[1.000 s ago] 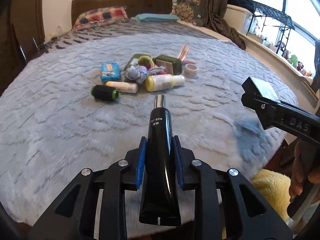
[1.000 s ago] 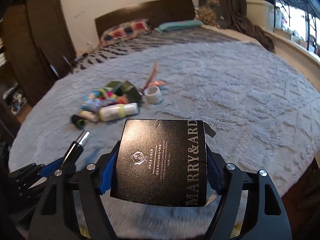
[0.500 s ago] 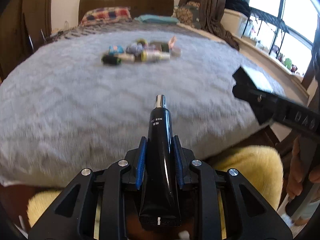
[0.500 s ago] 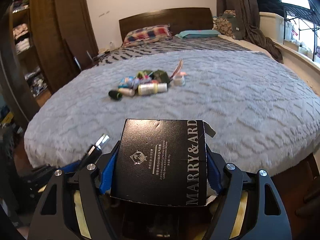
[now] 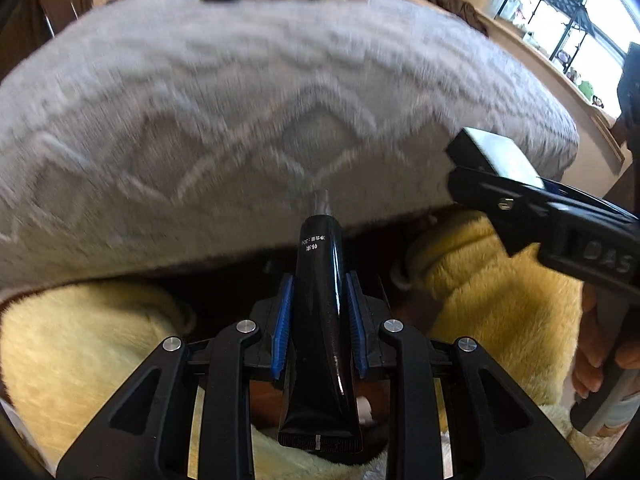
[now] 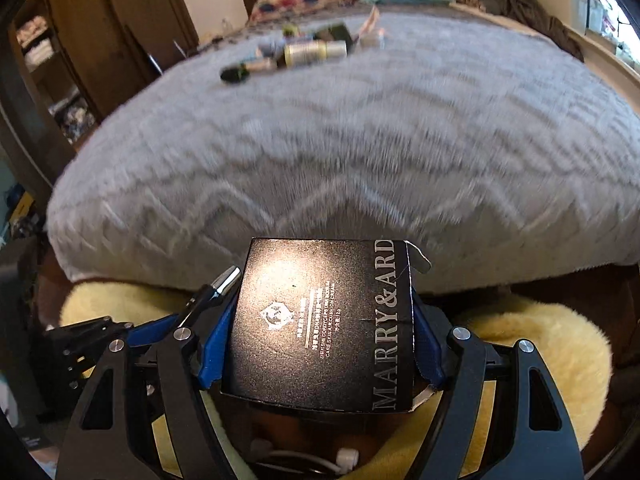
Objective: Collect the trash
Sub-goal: 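Lower both held items into the bin below the bed and open both tools, then return the left tool to the bed and grasp the black thread spool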
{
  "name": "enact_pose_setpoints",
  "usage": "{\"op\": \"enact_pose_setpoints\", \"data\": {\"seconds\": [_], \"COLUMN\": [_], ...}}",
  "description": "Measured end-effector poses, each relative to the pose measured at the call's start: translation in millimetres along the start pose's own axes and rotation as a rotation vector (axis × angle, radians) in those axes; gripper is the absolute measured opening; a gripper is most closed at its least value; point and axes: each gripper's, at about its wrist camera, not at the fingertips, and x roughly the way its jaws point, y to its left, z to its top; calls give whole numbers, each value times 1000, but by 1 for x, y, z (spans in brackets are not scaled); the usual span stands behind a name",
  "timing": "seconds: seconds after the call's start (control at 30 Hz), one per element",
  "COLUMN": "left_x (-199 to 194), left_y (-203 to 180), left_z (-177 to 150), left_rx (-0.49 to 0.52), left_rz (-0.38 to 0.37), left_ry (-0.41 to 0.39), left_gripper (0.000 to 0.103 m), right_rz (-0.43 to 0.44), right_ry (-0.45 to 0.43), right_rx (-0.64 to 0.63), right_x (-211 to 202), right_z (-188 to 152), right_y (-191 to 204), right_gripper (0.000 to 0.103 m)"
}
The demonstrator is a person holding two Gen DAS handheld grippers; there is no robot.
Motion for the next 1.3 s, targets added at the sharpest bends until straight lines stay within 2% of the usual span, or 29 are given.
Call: {"op": "enact_pose_setpoints", "data": {"seconds": [0.27,0.57,0.63,0.7,0.73,0.8,1.0,1.1,1.3], "left_x": [60,85,88,90,88,85,68,52,8], "left_y": [7,14,17,20,21,22,22,20,19], "left_z": [-17,-22,-23,-24,-23,-21,-12,-7,13], "left_rx": [-22,-40,-50,-58,-60,-61,-57,-42,-3], "left_rz": [-21,-29,-37,-39,-35,-25,10,28,60], "left_ry": [162,214,219,215,210,204,162,126,4], "left_gripper": [24,25,31,46,49,54,60,63,68], "right_rz": [29,47,41,33,33,28,-9,-36,-122], "right_ry": [178,248,252,246,243,232,174,115,-52], "right_rx": [48,83,84,84,85,89,85,79,45], "right_x": [61,89,92,92,92,90,66,46,-9], "right_z": [-23,-26,-25,-25,-25,-23,-9,-1,32], "right_y": [-6,-15,-17,-18,-21,-23,-26,-28,-29], "right_gripper": [75,77,79,85,90,94,94,94,96]}}
